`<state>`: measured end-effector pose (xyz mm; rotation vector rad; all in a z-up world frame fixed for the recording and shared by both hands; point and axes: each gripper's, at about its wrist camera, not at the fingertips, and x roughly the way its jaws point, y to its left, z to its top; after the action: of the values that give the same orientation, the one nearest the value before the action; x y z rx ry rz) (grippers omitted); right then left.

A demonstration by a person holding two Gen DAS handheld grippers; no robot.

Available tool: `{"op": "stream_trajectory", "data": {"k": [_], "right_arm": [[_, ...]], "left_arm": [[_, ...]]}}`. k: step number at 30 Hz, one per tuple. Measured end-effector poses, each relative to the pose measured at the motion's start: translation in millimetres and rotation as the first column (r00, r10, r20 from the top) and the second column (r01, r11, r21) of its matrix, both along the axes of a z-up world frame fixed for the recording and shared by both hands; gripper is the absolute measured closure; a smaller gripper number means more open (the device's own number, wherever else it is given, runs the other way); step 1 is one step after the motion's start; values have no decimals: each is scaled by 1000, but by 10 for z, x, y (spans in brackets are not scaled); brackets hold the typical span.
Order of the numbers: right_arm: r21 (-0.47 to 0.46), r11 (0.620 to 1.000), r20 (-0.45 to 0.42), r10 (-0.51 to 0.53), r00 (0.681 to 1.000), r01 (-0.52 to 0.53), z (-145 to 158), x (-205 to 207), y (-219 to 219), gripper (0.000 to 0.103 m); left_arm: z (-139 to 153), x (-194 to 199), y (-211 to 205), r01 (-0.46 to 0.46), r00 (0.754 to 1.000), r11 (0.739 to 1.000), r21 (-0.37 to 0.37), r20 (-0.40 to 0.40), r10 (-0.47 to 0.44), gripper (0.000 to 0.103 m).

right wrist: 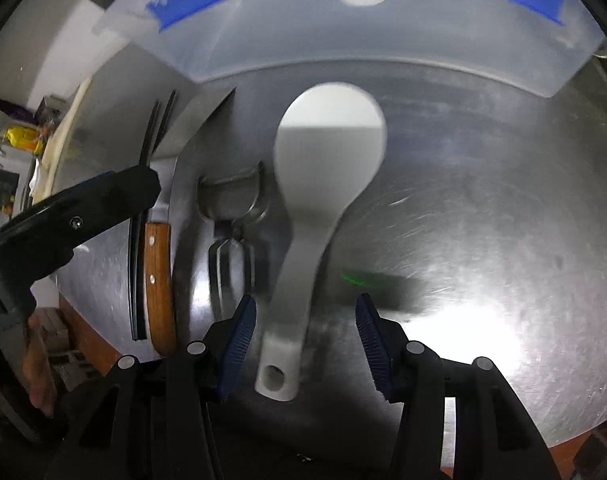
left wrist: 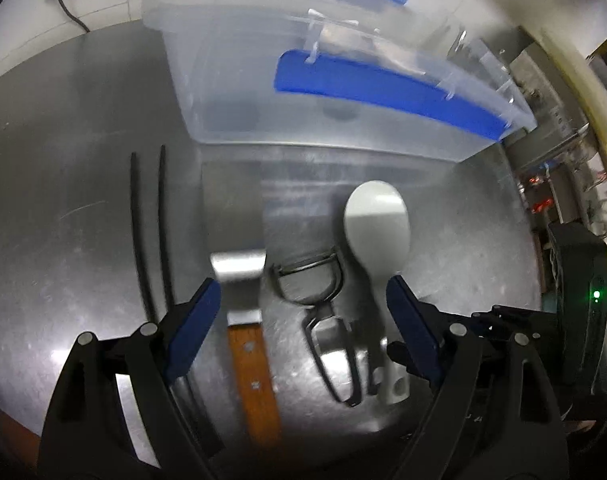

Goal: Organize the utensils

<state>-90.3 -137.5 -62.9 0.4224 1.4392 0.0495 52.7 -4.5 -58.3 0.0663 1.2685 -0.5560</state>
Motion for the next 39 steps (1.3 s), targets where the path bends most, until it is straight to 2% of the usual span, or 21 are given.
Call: {"op": "stream_trajectory", "data": {"k": [9,18,19,22,23,26,31,36,39], "right_arm": [[-29,1000,-55,4,999,-5,-169,53,134,50],[-83,996,-64,33,997,-38,-226,91,338,52],[-85,996,-65,34,997,-40,-234,96,396,53],[-85,996,-66,28,997,-34,-234,102,407,66],[-80,996,-68,24,997,-30,-232,91,379,79],[-69,998,-65,-1,998,-4,-240,52,260,79],[-29,999,-22,-38,999,37,-182,2,117,79],[106,989,-18,-105,994,106,-228,-77,-113,79],[77,991,-29,-106,994,108,-253,-92,-143,79]], "left_arm": [[-65,22,182,-39,999,999,14,-20,39,22],[-87,1,236,-43,998,999,11,-45,43,22],[-103,2,220,-42,998,999,10,-51,43,22],[-125,5,201,-49,997,999,9,-61,49,22],[-132,7,196,-53,996,999,7,-66,53,22],[-136,7,174,-62,995,998,-3,-76,61,22],[-157,6,97,-76,990,996,-52,-124,69,22],[-189,-1,-51,-67,980,989,-130,-196,41,22],[-225,-25,-188,-54,972,985,-165,-236,14,22]]}}
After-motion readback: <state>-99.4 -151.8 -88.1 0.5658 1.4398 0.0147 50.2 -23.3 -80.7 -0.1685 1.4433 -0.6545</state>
